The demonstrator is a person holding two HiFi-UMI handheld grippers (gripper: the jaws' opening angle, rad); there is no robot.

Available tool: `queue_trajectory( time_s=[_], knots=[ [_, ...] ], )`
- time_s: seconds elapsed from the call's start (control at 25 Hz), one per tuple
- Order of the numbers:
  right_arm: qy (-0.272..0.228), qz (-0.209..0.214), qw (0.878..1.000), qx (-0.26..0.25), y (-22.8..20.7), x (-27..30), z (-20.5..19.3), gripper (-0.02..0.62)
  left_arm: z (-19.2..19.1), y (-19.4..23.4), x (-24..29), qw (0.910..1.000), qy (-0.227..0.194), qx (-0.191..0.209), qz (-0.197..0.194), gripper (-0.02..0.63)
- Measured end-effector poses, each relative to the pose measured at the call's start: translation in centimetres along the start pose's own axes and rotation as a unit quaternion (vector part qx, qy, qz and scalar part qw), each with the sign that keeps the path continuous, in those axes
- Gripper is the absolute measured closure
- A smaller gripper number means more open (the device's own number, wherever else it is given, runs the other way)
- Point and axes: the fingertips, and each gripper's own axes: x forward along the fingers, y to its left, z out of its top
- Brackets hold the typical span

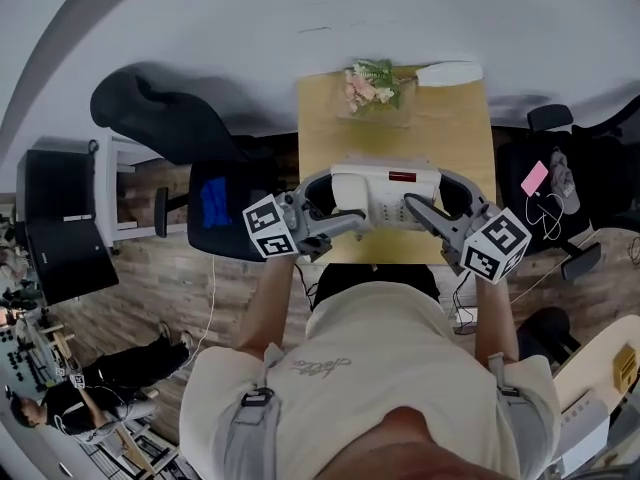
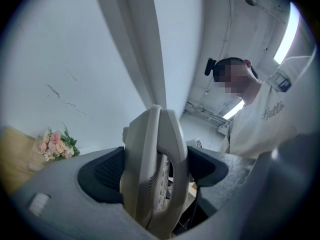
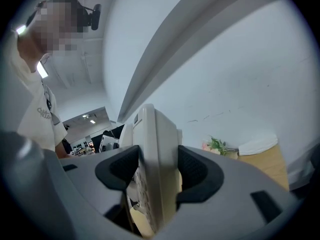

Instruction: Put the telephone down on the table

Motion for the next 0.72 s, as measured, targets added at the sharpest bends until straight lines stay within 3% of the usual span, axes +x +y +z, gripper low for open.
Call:
queue_trajectory(
  time_s=[0.28,0.72],
  knots=[
    [0.016,-0.002,1.000,0.015,-0.8,1.1,-1.8,0.354,-1.3,1.3,-0.9,0.9999,0.006,-0.012,0.009,0.216],
    [0.048,0.019,0.998,0.048,1.0,8.9,-4.4,0.354,-1.0,5.1,-8.0,0.9982,0.027,-0.039,0.037,0.216]
  ],
)
